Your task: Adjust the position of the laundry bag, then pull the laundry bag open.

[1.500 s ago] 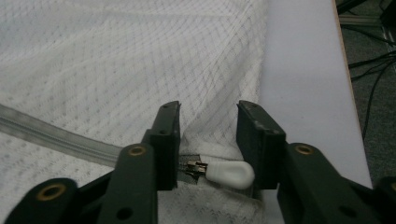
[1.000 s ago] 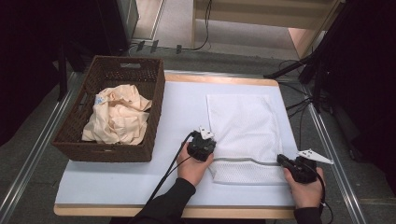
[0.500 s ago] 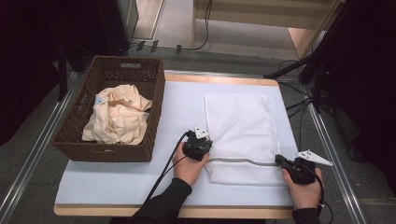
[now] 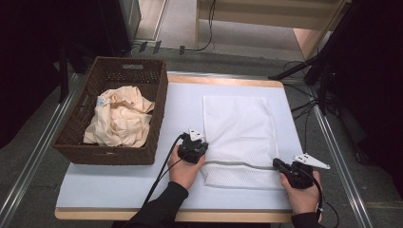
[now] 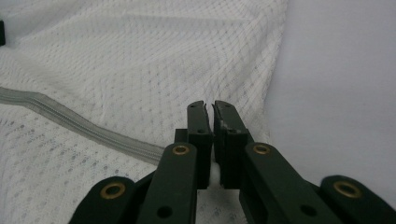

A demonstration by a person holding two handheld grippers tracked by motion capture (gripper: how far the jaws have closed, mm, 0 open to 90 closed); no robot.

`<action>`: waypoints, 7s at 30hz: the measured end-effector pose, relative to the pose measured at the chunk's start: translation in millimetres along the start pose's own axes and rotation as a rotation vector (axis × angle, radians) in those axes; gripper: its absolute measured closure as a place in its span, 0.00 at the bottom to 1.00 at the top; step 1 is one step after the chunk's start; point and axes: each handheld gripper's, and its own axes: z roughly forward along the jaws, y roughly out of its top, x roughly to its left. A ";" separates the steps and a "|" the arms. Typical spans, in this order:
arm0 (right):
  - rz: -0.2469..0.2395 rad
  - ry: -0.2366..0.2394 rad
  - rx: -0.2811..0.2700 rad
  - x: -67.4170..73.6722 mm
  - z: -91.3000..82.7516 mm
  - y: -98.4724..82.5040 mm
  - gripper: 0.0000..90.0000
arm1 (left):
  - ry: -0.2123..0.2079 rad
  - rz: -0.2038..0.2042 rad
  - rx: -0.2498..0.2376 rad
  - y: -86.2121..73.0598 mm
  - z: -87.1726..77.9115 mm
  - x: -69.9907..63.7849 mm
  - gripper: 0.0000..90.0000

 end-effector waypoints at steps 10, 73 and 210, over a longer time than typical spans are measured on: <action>-0.021 0.031 0.010 22.2 5.6 -1.2 0.97 | 0.035 -0.039 -0.015 -12.2 -19.5 17.5 1.00; 0.001 0.155 0.013 41.4 -45.3 -27.8 0.28 | -0.170 0.095 -0.131 -21.8 -50.8 -51.6 0.59; -0.021 0.315 -0.113 67.8 -29.8 -19.7 0.95 | -0.483 0.060 0.072 -23.4 -5.1 -94.0 0.96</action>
